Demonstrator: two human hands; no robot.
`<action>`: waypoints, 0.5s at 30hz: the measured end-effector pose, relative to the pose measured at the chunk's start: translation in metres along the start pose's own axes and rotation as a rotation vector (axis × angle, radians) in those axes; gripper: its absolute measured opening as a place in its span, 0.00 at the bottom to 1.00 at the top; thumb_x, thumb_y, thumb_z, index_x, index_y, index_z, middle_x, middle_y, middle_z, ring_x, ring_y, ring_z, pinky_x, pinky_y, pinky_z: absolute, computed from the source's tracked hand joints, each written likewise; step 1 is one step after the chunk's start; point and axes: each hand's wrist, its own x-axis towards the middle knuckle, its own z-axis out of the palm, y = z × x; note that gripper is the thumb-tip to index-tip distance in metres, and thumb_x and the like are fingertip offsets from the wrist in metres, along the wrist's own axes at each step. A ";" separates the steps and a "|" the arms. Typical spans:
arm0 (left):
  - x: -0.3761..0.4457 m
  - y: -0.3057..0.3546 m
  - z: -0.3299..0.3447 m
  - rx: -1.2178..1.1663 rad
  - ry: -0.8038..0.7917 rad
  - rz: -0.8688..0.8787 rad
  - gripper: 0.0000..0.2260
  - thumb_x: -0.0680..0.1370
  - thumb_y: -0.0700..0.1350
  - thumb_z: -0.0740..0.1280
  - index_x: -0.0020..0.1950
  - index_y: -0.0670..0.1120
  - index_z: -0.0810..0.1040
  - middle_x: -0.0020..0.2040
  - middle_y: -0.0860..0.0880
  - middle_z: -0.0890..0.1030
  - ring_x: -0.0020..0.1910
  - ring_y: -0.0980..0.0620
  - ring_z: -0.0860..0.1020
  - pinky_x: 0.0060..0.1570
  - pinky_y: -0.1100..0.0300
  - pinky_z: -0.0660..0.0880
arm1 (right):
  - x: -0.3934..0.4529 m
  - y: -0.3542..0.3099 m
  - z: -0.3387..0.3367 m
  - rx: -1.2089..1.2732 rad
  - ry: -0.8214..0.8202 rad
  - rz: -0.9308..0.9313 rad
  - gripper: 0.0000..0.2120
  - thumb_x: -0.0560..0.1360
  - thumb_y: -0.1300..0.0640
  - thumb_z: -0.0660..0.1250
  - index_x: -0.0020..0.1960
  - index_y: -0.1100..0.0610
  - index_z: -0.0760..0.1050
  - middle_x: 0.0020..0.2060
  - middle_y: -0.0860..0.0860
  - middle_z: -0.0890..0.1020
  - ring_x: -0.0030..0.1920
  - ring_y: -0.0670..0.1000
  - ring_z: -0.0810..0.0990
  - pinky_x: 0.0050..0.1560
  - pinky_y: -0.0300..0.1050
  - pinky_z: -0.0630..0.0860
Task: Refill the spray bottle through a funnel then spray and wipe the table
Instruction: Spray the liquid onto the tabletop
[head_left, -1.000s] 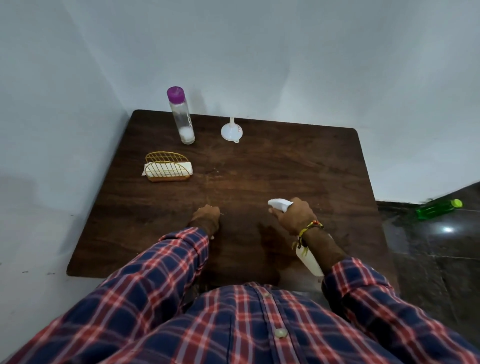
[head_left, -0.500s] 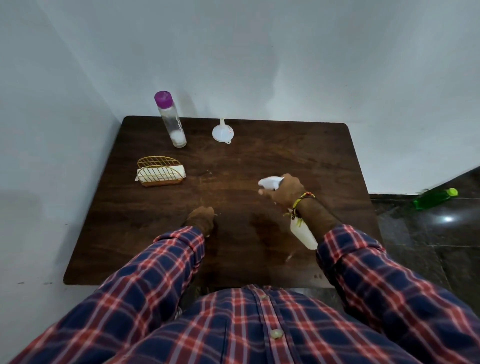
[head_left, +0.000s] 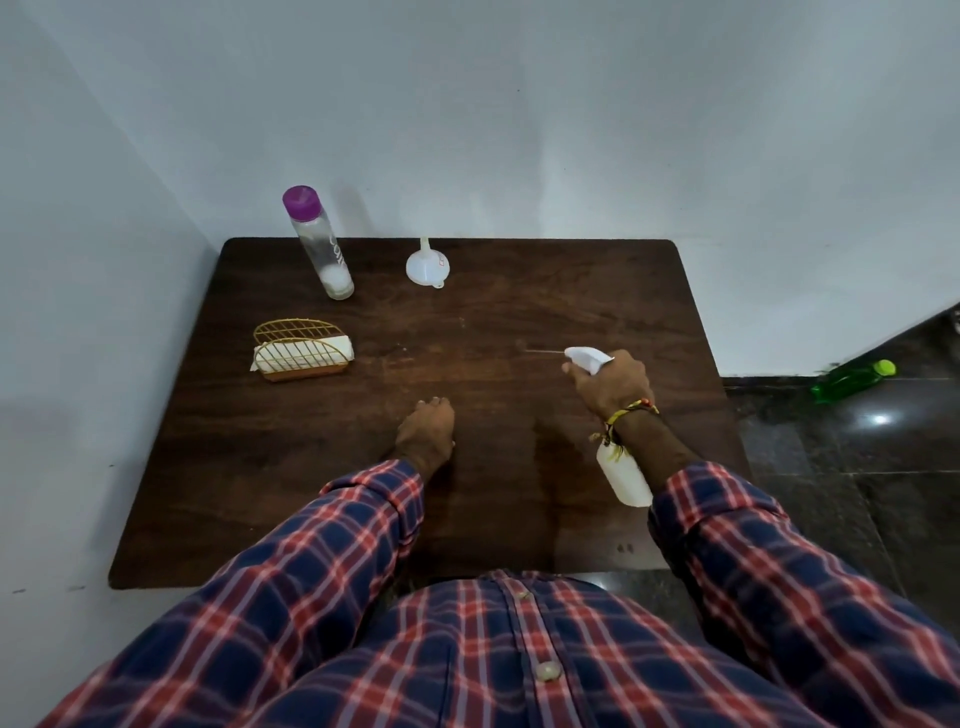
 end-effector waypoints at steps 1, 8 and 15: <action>-0.001 0.003 0.002 0.010 0.003 0.023 0.30 0.79 0.43 0.67 0.77 0.40 0.58 0.76 0.42 0.62 0.76 0.42 0.59 0.73 0.49 0.62 | -0.001 0.001 0.000 -0.013 -0.027 0.012 0.30 0.70 0.40 0.72 0.62 0.61 0.74 0.56 0.57 0.81 0.53 0.59 0.81 0.52 0.49 0.78; -0.015 0.013 0.015 0.072 -0.025 0.145 0.32 0.79 0.44 0.65 0.79 0.41 0.54 0.79 0.44 0.58 0.78 0.43 0.55 0.74 0.48 0.56 | -0.021 0.022 0.012 -0.484 -0.425 -0.298 0.19 0.75 0.38 0.64 0.65 0.38 0.73 0.59 0.49 0.76 0.59 0.54 0.76 0.61 0.48 0.75; -0.015 0.016 0.014 0.051 -0.075 0.131 0.34 0.79 0.45 0.67 0.79 0.42 0.53 0.79 0.45 0.56 0.78 0.44 0.54 0.76 0.50 0.55 | -0.029 0.031 0.015 -0.246 -0.181 -0.100 0.27 0.70 0.34 0.67 0.61 0.51 0.76 0.52 0.52 0.79 0.54 0.56 0.80 0.53 0.49 0.77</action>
